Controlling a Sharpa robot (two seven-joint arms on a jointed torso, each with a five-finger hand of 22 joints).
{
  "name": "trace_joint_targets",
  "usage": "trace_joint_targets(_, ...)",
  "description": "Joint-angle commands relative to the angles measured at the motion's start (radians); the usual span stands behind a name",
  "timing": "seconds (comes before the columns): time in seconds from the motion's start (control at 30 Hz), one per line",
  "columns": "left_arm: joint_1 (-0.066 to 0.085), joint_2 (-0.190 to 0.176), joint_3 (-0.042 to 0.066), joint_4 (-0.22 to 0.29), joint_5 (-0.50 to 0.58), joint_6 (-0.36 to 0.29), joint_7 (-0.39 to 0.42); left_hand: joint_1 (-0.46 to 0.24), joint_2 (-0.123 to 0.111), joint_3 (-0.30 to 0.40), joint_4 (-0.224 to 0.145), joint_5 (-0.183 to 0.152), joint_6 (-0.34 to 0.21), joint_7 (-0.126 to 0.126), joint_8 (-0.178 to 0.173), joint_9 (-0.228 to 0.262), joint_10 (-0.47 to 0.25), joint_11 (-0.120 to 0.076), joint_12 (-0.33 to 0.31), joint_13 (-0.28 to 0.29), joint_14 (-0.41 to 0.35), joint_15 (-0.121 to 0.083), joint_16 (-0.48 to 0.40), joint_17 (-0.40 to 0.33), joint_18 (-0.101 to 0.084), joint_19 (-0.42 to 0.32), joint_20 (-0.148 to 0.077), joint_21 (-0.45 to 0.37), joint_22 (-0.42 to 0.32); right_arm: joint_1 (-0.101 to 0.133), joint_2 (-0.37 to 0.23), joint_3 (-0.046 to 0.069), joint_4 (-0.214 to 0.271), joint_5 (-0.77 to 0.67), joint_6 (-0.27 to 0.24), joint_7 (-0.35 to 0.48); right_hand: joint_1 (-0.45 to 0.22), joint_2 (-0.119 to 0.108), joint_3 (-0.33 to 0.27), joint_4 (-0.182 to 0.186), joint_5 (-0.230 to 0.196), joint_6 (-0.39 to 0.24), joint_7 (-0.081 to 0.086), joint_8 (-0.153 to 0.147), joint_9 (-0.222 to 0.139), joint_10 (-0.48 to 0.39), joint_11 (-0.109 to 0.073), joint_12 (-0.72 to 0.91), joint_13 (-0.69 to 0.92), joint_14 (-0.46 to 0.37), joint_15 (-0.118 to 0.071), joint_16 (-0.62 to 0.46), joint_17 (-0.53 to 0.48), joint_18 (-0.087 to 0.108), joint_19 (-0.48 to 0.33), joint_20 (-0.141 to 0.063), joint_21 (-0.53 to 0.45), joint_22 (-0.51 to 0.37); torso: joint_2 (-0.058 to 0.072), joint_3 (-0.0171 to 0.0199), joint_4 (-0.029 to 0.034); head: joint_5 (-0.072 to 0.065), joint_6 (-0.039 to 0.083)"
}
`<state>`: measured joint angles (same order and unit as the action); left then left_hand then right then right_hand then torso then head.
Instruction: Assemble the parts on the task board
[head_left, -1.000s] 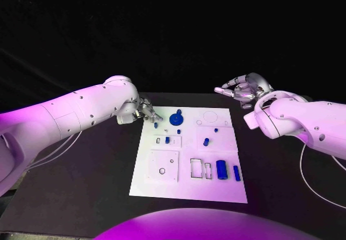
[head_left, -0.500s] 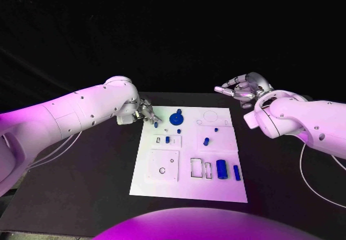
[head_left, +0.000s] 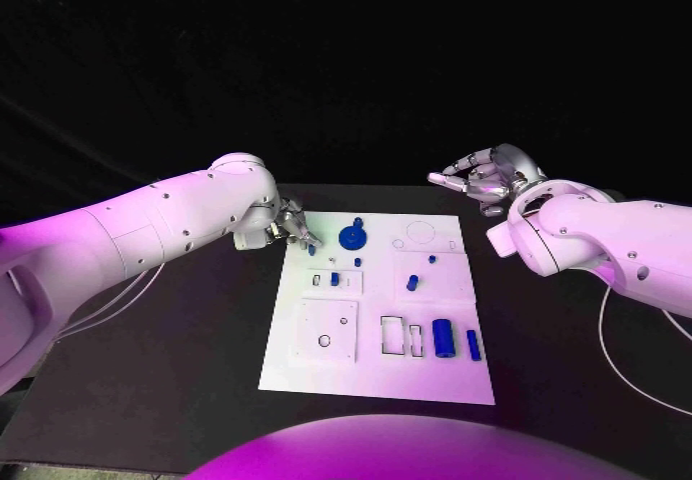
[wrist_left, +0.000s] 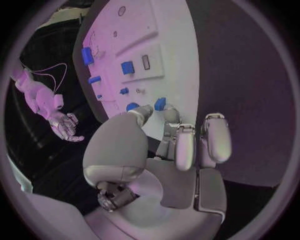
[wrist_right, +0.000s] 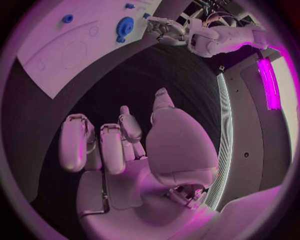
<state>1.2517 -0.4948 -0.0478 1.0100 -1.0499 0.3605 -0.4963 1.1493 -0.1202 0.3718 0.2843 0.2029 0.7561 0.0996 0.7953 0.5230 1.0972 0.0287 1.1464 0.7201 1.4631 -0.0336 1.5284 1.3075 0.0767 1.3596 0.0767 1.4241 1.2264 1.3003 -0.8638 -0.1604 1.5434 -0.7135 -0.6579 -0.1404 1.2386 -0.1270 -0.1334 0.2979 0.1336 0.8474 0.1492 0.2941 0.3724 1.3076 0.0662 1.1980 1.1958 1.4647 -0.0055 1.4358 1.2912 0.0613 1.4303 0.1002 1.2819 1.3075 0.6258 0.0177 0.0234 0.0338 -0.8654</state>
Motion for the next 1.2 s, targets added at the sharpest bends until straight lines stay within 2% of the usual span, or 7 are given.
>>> trace_joint_targets(0.03,0.0,0.003,0.0,0.0,0.009,0.007,0.011,0.014,0.003,0.007,0.0,0.004,0.009,0.0,-0.006,-0.001,-0.007,-0.002,0.0,-0.001,0.067,0.001,-0.005,0.157,-0.003,-0.002,0.001,0.001,0.001,0.0,0.001,0.0,0.0,-0.004,0.012,0.008,0.0,0.009,0.003,-0.004,0.003,-0.005,0.001,0.006,-0.002,-0.008,0.0,-0.006,-0.001,0.041,-0.002,-0.003,-0.001,0.005,-0.004,-0.001,-0.002,0.116,0.0,0.0,0.0,0.0,-0.001)
trace_joint_targets(0.4,-0.001,0.004,-0.001,-0.002,0.018,0.001,0.016,0.066,0.019,0.026,-0.007,0.004,0.01,-0.003,-0.006,-0.003,-0.008,-0.005,0.0,-0.003,0.067,-0.001,-0.004,0.158,-0.003,0.0,-0.001,0.002,0.006,0.0,0.001,0.0,0.0,-0.004,0.012,0.008,0.001,0.011,0.003,-0.004,0.002,-0.006,0.001,0.007,-0.002,-0.007,0.0,-0.006,-0.001,0.04,-0.002,-0.003,-0.001,0.005,-0.004,-0.001,-0.003,0.115,0.0,0.0005,0.0002,-0.001,-0.004)
trace_joint_targets(0.57,-0.001,0.004,-0.001,-0.003,0.035,-0.005,0.02,0.16,0.043,0.112,-0.047,0.006,0.001,-0.009,-0.005,-0.005,-0.015,-0.01,-0.008,-0.011,0.067,-0.007,-0.005,0.156,-0.003,-0.001,-0.005,0.002,0.007,0.0,0.001,0.0,0.0,-0.004,0.013,0.007,0.001,0.011,0.003,-0.004,0.002,-0.006,0.001,0.007,-0.002,-0.007,0.0,-0.006,-0.001,0.04,-0.002,-0.003,-0.001,0.005,-0.004,-0.001,-0.003,0.115,-0.001,0.0003,0.0,0.0,-0.004)
trace_joint_targets(0.67,-0.001,0.003,-0.001,-0.004,0.055,-0.013,0.025,0.187,0.027,0.228,-0.085,0.006,-0.009,-0.004,0.009,0.004,-0.013,-0.009,-0.014,-0.017,0.067,-0.004,-0.005,0.157,-0.004,-0.001,-0.004,0.004,0.01,0.0,0.001,0.0,-0.001,-0.004,0.013,0.007,0.001,0.011,0.003,-0.004,0.002,-0.006,0.001,0.007,-0.002,-0.007,0.0,-0.006,-0.001,0.04,-0.002,-0.003,-0.001,0.005,-0.004,-0.001,-0.003,0.115,-0.001,0.0006,0.0004,0.0,-0.004)
trace_joint_targets(0.8,-0.001,0.002,-0.001,-0.006,0.068,-0.022,0.027,0.151,0.002,0.357,-0.126,0.004,-0.018,0.0,0.041,0.027,0.0,-0.005,-0.012,-0.016,0.067,0.0,-0.005,0.158,-0.004,0.0,-0.001,0.006,0.015,0.0,0.002,0.0,-0.001,-0.004,0.014,0.007,0.002,0.015,0.004,-0.004,0.002,-0.006,0.001,0.008,-0.002,-0.007,0.0,-0.005,0.0,0.041,-0.002,-0.003,0.0,0.005,-0.004,-0.001,-0.003,0.115,0.0,0.0005,-0.0001,0.001,-0.004)
trace_joint_targets(1.03,-0.001,-0.018,0.0,0.016,0.102,-0.055,0.021,0.124,-0.003,0.411,-0.153,0.005,-0.017,-0.001,0.056,0.038,0.013,-0.006,-0.002,-0.002,0.069,-0.002,-0.003,0.162,-0.005,0.002,-0.001,0.008,0.019,0.0,0.003,0.0,-0.003,-0.004,0.015,0.007,0.002,0.015,0.004,-0.004,0.002,-0.006,0.001,0.008,-0.002,-0.007,0.0,-0.005,0.0,0.041,-0.002,-0.003,0.0,0.005,-0.004,-0.001,-0.003,0.115,-0.001,0.0012,0.0,0.003,-0.005)
trace_joint_targets(1.2,-0.001,-0.071,0.004,0.1,0.16,-0.104,0.014,0.106,-0.009,0.438,-0.17,0.006,-0.015,-0.002,0.063,0.043,0.021,-0.007,0.005,0.007,0.072,-0.004,0.0,0.167,-0.006,0.005,-0.002,0.01,0.023,0.0,0.001,0.0,-0.002,-0.004,0.016,0.006,0.002,0.015,0.004,-0.004,0.002,-0.006,0.001,0.008,-0.002,-0.007,0.0,-0.005,0.0,0.041,-0.002,-0.003,0.0,0.005,-0.004,-0.001,-0.003,0.115,-0.002,0.0016,0.0007,0.002,-0.006)
